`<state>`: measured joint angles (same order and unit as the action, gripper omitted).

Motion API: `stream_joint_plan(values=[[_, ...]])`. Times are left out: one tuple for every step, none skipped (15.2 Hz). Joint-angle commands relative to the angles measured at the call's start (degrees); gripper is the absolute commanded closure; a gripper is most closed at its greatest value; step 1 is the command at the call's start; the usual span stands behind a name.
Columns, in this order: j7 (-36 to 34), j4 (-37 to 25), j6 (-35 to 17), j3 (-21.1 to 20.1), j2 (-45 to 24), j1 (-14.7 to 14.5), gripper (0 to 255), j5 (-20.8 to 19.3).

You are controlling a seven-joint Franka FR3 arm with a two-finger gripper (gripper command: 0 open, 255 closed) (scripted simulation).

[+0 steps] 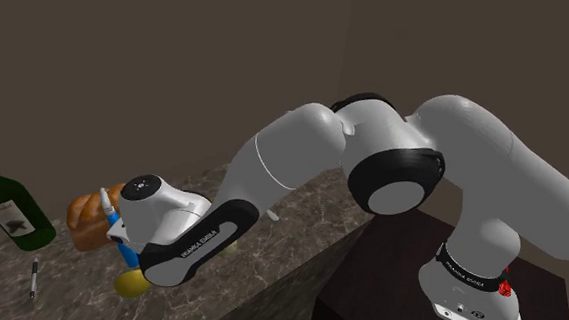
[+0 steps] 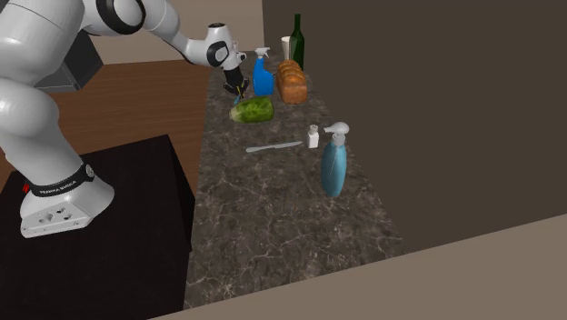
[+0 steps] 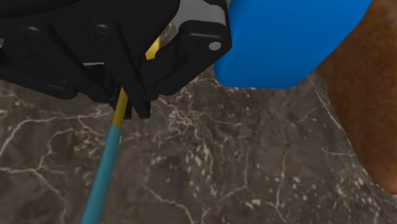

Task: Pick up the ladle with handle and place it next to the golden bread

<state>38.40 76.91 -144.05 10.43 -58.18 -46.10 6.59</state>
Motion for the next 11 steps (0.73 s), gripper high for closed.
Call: stream_joint_plan(values=[[-0.1, 0.0, 0.0, -0.1, -0.7, 0.0, 255, 0.0], [-0.1, 0.0, 0.0, -0.1, -0.7, 0.0, 255, 0.0], [0.0, 0.0, 0.0, -0.1, -0.7, 0.0, 255, 0.0], [0.0, 0.0, 0.0, -0.1, -0.7, 0.0, 255, 0.0], [0.0, 0.0, 0.0, -0.1, -0.7, 0.0, 255, 0.0], [0.0, 0.0, 0.0, -0.1, -0.7, 0.0, 255, 0.0], [-0.1, 0.0, 0.1, -0.1, -0.6, 0.0, 0, 0.0], [-0.1, 0.0, 0.0, -0.1, -0.7, -0.1, 0, 0.0], [-0.1, -0.1, 0.1, -0.1, -0.7, -0.1, 0, 0.0], [-0.1, -0.2, 0.1, -0.1, -0.7, -0.1, 0, 0.0], [-0.1, -0.2, 0.1, -0.1, -0.7, -0.1, 0, 0.0]])
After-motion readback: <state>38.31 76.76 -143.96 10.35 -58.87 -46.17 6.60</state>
